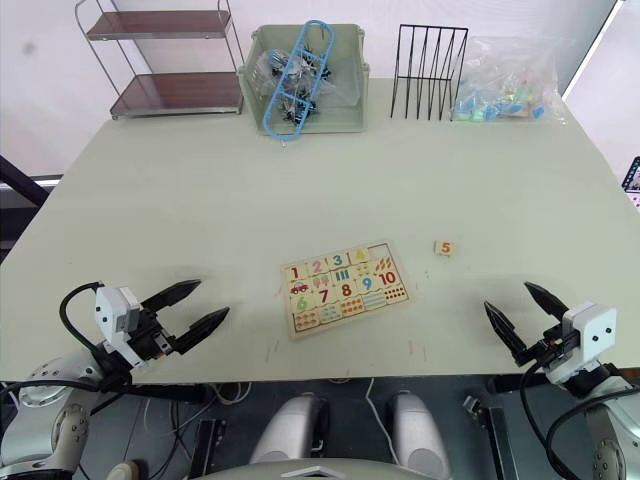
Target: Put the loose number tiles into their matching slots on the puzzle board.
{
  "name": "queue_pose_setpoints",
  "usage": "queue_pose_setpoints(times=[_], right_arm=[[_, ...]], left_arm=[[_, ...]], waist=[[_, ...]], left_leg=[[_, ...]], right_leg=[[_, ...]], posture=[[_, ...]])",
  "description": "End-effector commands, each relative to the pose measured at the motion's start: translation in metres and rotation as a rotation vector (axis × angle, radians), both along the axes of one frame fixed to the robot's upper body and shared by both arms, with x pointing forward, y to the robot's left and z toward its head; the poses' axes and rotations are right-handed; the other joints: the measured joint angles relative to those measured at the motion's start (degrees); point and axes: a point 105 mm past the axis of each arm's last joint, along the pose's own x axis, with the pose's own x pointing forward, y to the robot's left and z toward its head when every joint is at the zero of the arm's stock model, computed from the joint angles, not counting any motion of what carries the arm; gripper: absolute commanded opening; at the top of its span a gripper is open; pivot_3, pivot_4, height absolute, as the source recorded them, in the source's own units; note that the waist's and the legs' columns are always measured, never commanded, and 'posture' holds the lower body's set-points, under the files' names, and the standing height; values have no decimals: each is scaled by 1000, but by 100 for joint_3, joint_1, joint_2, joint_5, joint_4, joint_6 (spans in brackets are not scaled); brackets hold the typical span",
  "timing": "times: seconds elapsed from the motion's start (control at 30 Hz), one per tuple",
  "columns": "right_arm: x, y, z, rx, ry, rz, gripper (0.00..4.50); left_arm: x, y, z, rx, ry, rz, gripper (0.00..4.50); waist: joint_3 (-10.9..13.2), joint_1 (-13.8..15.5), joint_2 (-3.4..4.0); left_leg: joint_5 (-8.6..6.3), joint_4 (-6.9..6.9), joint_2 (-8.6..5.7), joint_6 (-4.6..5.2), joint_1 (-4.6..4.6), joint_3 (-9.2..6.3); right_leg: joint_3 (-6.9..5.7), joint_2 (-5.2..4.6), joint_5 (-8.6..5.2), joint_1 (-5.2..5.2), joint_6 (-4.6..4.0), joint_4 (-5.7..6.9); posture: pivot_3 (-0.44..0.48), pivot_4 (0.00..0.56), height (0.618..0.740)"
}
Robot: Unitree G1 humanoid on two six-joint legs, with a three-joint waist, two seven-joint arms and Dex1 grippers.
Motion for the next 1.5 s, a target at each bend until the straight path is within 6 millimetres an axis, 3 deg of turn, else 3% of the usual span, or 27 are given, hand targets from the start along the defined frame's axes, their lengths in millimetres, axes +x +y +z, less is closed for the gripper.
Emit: queue_pose_setpoints(times=[0.03, 0.37, 1.3, 1.5], right_arm=[[0, 0, 10, -24, -45, -8, 4324], [3, 10, 6, -31, -42, 18, 4324], [15, 16, 8, -26, -61, 66, 4324], [11, 14, 0, -33, -39, 70, 4324]], left_arm=[[2, 0, 13, 8, -45, 9, 4500], [3, -2, 19, 26, -43, 4, 4500], [4, -4, 23, 50, -48, -20, 4500], [3, -5, 20, 46, -44, -47, 4500]], waist=[[0, 1, 0], [0, 0, 0], [0, 1, 0], [-1, 3, -1]], left_leg=[[0, 0, 0, 0, 0, 0], [0, 0, -1, 0, 0, 0], [0, 1, -5, 0, 1, 0], [0, 1, -5, 0, 1, 0]], right_leg=[[0, 0, 0, 0, 0, 0], [0, 2, 2, 0, -3, 0], [0, 3, 4, 1, -5, 2], [0, 3, 5, 2, -5, 2]], posture=[[0, 150, 739], [0, 150, 739], [0, 150, 739], [0, 150, 739]])
